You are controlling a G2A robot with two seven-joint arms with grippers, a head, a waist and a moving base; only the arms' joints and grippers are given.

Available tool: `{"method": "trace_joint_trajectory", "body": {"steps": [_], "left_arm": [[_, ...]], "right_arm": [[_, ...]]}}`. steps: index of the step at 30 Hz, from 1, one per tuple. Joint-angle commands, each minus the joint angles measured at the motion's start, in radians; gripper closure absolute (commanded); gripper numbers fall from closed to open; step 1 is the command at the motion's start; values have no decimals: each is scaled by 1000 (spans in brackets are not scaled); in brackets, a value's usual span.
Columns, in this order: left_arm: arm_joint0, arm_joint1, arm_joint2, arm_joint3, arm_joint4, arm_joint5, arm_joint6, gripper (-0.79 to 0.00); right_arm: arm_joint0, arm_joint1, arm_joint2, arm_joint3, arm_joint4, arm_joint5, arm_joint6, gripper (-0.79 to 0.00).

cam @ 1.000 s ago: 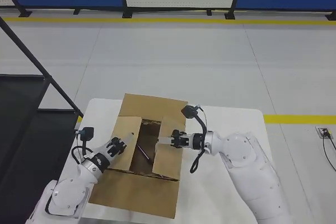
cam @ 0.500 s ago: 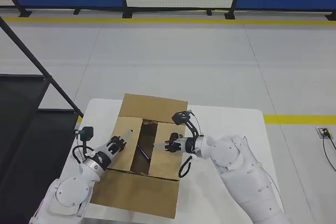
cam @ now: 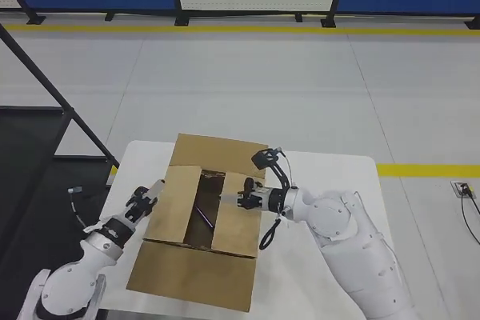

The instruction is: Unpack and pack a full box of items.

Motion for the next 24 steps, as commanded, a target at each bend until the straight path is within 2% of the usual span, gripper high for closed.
{"method": "trace_joint_trajectory", "body": {"steps": [1, 6, 11, 15, 24], "left_arm": [[49, 7, -86, -10, -57, -30, -58, -785], [166, 21, -258, 9, -152, -104, -213, -785], [260, 32, -340, 47, -170, -178, -360, -785], [293, 39, -340, 63, -136, -216, -433, -785], [287, 53, -247, 45, -56, -280, -556, -785]], "right_arm": [[9, 1, -3, -6, -21, 16, -9, -785], [10, 2, -3, -8, -24, 19, -10, -785], [10, 2, -3, -8, -24, 19, -10, -785], [-24, 5, 14, -7, -9, 31, -63, -785], [-13, 2, 58, 83, 57, 48, -267, -785]]}}
